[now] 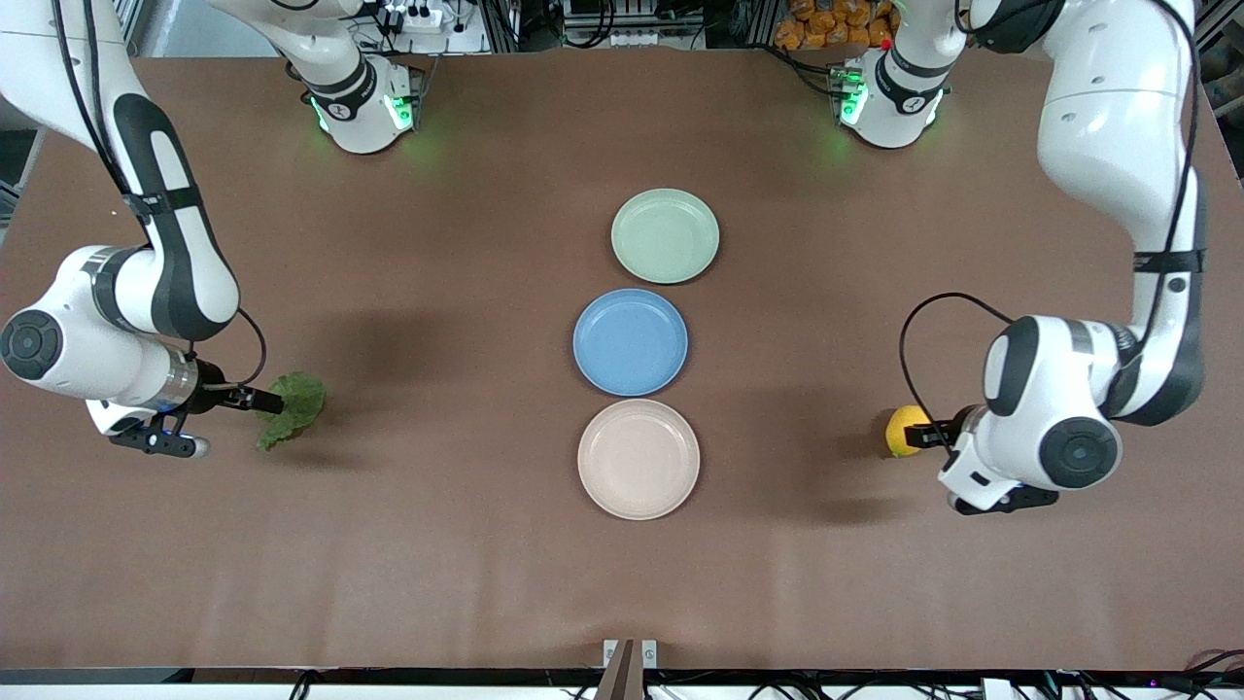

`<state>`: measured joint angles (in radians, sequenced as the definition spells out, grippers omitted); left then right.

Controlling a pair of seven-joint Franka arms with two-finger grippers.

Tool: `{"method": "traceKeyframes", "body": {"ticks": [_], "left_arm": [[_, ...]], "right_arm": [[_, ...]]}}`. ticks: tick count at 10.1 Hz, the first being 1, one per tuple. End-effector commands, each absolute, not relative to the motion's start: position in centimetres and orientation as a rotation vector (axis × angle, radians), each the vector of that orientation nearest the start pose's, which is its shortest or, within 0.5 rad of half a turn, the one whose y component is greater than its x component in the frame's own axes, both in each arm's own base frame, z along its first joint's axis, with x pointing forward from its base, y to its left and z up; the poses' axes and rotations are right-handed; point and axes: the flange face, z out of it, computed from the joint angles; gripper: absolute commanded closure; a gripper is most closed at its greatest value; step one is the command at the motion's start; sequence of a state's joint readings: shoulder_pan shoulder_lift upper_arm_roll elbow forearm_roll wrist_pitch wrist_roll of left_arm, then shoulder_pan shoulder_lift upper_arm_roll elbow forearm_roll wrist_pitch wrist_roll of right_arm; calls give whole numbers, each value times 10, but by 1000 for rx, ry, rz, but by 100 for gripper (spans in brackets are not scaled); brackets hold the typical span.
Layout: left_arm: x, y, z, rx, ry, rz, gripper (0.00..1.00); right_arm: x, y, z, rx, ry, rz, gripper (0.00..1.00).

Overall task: Pick lemon and lettuce from plates
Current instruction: 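Carry the lemon outward with the left gripper while the right gripper carries lettuce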

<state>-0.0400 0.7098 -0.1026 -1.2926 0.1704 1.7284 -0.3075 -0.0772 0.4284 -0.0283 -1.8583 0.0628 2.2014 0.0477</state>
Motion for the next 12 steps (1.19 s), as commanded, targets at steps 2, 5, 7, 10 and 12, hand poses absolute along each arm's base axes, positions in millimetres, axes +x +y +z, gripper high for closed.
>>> {"method": "traceKeyframes", "body": {"ticks": [2, 5, 7, 10, 12], "left_arm": [[694, -66, 365, -2959, -164, 316, 0], [687, -68, 405, -2968, -137, 277, 0], [681, -58, 428, -2980, 31, 290, 0], [668, -38, 469, -2988, 117, 271, 0], [658, -42, 489, -2996, 82, 273, 0]], "right_arm": [[583, -39, 303, -3092, 195, 165, 0], [543, -13, 325, -3091, 119, 161, 0], [512, -3, 342, -3098, 90, 148, 0], [513, -2, 371, -3103, 82, 117, 0], [538, -16, 419, -3101, 115, 17, 0]]}}
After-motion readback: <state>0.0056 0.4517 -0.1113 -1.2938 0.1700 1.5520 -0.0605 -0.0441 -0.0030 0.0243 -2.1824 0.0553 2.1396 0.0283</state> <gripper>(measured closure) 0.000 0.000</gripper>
